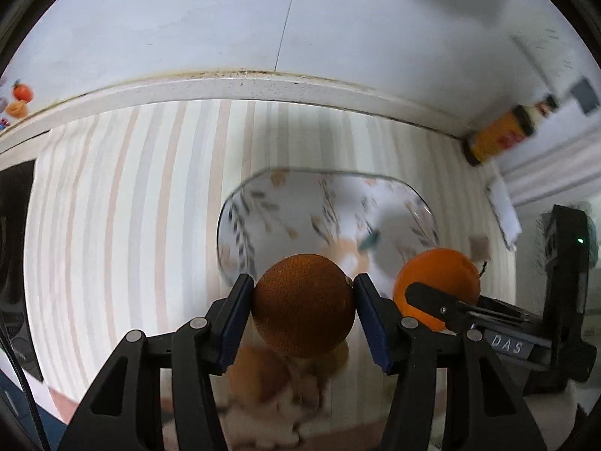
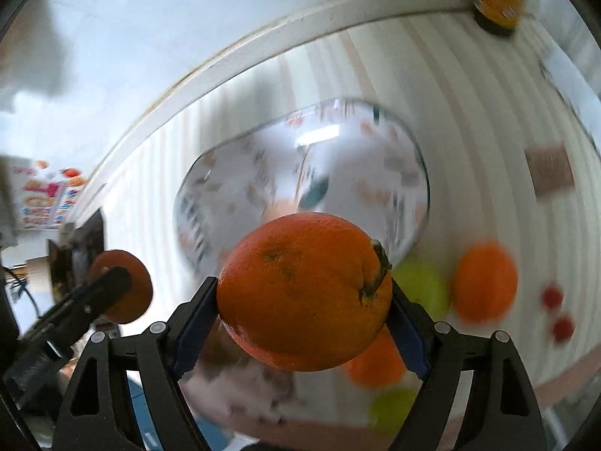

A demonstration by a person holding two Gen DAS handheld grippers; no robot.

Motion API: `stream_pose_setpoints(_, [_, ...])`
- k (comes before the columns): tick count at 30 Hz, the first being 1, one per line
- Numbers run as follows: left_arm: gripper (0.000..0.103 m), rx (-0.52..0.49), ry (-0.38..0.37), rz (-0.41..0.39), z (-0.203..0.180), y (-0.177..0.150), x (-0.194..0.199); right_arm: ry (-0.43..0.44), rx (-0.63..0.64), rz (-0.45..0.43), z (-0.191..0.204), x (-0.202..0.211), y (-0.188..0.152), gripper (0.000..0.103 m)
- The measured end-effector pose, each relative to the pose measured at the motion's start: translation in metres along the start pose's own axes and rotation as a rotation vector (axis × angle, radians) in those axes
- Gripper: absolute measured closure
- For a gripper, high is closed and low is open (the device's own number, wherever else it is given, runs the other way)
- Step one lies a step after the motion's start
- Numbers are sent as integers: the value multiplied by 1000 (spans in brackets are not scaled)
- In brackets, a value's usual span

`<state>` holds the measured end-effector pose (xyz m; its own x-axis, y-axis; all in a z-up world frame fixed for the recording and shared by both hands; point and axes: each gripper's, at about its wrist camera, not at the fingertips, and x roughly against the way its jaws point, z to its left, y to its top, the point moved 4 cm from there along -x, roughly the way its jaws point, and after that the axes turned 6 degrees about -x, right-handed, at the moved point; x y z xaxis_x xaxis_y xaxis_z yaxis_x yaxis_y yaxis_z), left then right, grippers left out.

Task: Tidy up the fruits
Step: 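Carry both fruits onto the oval floral plate while both tools open to release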

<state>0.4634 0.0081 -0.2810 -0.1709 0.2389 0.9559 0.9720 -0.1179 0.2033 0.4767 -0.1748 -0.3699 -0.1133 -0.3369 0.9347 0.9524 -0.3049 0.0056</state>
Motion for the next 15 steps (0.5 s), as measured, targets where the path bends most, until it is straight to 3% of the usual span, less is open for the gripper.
stream_pose_setpoints(7, [50,101,-36,156,21,41,-72,-104,88,46,16,-33,45,17])
stream_pose_setpoints(15, [50,147,-28,194,28,43,-92,-170,133,100,18,-50,58,16])
